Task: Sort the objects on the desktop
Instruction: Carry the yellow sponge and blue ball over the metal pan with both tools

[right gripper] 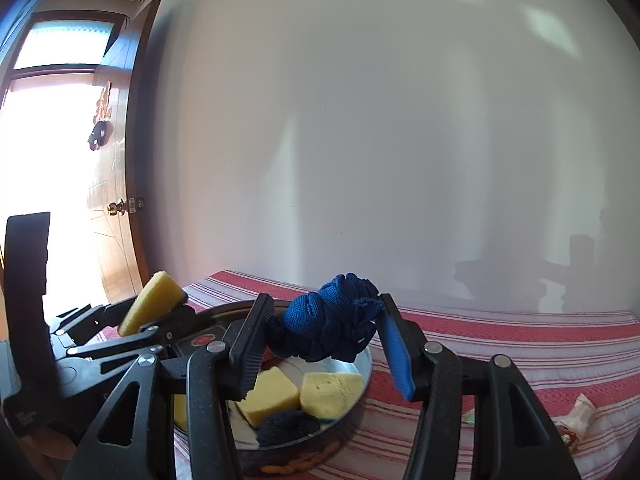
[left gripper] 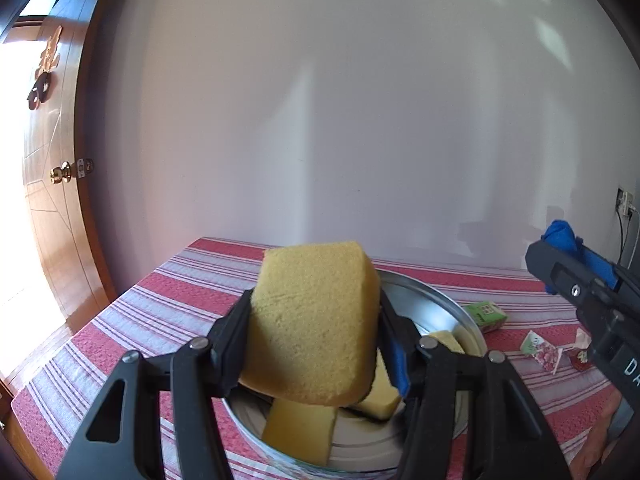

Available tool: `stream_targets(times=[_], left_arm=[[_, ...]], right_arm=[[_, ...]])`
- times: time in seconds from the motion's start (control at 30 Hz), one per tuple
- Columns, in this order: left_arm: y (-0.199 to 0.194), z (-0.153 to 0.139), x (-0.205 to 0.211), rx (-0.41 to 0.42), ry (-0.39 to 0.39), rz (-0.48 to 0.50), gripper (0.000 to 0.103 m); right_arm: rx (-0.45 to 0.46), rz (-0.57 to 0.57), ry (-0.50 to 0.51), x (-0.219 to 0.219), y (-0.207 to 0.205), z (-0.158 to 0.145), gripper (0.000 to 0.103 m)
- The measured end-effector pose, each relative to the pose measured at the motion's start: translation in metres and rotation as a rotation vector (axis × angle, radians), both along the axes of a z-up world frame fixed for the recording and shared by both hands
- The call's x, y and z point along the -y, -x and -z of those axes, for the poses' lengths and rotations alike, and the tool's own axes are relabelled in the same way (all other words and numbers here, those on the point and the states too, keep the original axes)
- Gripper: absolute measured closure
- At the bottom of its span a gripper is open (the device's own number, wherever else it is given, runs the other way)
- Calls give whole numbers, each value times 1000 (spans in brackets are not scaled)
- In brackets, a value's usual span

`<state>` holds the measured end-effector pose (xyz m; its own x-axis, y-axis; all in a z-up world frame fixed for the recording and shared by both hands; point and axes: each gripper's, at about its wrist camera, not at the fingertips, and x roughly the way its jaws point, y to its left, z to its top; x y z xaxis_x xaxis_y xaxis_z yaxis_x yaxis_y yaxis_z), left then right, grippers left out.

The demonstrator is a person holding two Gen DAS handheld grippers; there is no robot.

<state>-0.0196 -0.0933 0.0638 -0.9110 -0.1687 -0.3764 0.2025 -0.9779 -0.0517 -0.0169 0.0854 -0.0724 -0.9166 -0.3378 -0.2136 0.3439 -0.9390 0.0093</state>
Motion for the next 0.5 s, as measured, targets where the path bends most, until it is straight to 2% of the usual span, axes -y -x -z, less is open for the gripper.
stream_targets(times=[0.5], left_arm=[[17, 6, 27, 58, -9, -50, 46]], right_arm=[[28, -8, 15, 29, 37, -9, 48]])
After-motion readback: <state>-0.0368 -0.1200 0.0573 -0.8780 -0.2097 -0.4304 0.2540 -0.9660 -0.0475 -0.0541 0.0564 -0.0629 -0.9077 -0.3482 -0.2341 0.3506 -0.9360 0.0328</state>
